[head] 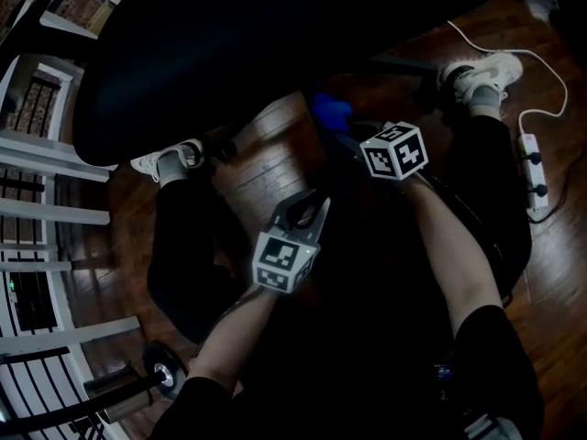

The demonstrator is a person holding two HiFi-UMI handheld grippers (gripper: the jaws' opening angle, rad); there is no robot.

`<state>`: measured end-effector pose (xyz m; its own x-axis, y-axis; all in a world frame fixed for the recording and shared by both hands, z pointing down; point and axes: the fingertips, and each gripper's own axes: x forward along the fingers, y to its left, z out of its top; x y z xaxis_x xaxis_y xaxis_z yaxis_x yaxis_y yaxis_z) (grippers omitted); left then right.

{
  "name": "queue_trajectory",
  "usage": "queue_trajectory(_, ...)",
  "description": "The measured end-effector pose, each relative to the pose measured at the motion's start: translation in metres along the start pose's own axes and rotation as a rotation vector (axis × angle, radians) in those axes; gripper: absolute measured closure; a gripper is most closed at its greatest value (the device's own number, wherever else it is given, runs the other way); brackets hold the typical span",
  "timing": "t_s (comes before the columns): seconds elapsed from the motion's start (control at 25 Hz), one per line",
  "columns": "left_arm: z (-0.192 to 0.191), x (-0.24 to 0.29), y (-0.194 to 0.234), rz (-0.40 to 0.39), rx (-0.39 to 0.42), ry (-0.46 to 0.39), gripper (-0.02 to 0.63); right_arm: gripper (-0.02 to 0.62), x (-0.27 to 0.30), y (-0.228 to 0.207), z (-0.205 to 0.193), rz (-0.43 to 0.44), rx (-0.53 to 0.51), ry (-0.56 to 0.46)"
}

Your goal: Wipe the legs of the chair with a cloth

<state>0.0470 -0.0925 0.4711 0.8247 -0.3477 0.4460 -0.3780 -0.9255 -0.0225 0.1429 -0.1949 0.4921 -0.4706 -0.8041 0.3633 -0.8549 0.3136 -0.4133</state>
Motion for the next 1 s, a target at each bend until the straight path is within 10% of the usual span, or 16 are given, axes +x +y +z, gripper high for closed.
queue_trajectory(0.4, -0.011, -0.010, 0.004, -0.001, -0.032, -0.007, 0.545, 0.520, -0.037, 0.038, -0.050, 0.160, -0.150, 0.182)
queue_trajectory(1.0, -0.014, -0.024, 0.013, 0.034, -0.041, -0.008, 0.545, 0.520, -0.061, 0.060, -0.080, 0.083, -0.279, 0.315)
